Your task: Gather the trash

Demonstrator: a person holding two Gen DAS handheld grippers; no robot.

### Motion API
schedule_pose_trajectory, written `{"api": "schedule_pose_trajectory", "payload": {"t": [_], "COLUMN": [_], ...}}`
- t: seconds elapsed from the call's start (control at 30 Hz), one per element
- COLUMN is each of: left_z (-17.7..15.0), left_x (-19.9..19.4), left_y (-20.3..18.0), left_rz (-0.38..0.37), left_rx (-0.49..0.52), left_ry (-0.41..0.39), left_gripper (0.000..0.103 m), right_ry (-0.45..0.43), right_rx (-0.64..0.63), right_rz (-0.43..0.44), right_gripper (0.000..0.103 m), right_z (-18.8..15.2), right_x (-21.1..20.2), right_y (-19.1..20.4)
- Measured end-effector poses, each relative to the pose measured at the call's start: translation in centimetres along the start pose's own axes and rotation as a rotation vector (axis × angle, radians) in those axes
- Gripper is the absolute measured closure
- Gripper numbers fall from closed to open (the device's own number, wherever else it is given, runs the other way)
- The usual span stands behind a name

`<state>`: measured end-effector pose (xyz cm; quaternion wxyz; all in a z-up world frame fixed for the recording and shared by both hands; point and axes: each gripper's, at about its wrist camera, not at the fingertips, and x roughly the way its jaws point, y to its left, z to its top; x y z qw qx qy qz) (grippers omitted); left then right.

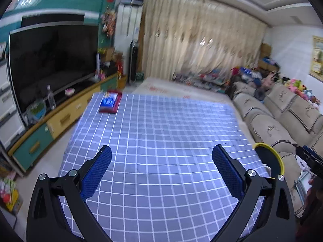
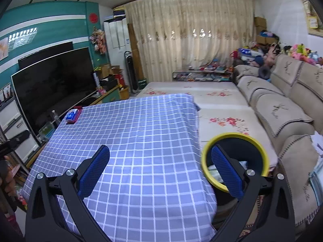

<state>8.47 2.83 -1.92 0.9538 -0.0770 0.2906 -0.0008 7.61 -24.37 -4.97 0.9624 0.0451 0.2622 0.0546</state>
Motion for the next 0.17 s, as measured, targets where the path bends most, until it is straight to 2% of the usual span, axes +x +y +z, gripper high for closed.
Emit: {"api": "schedule_pose_trajectory", "payload": {"t": [0.07, 0.17], "left_z": [0.8, 2.0], "left_x": [2.7, 7.9], "left_y": [1.1, 3.3], "left_rz": [0.018, 0.086], "left_rx": [-0.002, -0.001], "left_ry": [0.024, 0.066], "left_gripper": [0.005, 0.005], "right_ry": [0.015, 0.052], "right_rx": [-0.013, -0.023], "right_rz": [0.007, 0.032], "right_gripper": [0.007, 0.007], "right_z": [0.8, 2.4], "right_x": [2.1, 6.7], "right_y": [0.5, 1.7]}}
